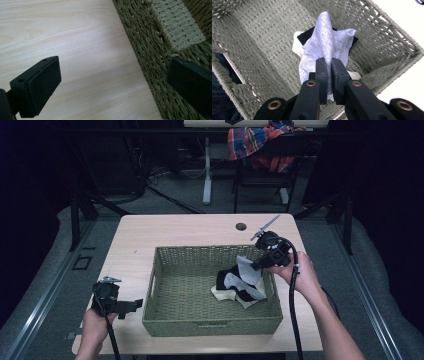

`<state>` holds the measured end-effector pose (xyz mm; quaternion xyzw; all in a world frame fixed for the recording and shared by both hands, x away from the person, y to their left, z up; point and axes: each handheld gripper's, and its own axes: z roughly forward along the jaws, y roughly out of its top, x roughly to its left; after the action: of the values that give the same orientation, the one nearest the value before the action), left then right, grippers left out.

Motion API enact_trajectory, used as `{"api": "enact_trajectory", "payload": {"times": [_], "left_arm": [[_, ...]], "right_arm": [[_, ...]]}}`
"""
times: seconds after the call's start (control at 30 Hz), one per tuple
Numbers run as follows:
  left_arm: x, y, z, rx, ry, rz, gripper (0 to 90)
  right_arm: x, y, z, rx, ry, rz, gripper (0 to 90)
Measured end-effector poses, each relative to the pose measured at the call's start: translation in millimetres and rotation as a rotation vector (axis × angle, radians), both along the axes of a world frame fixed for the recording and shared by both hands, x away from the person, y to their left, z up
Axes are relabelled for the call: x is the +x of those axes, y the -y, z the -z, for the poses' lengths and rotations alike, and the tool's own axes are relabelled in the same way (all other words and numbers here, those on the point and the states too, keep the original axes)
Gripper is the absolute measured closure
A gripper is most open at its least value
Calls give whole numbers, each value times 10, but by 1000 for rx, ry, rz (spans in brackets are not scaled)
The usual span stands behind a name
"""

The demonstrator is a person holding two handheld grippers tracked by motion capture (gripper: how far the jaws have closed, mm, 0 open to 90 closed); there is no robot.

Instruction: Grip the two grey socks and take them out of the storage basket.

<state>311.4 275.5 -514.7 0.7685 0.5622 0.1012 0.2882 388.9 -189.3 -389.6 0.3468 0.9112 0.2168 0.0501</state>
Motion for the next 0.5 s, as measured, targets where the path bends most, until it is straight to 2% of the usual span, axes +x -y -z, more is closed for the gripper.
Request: {"api": "enact_trajectory", "payload": {"times": [0.5], "left_arm": [[8, 6, 12, 7, -4, -10, 0]], "right_arm": [[-43, 242, -240, 52, 55, 38, 856]]}}
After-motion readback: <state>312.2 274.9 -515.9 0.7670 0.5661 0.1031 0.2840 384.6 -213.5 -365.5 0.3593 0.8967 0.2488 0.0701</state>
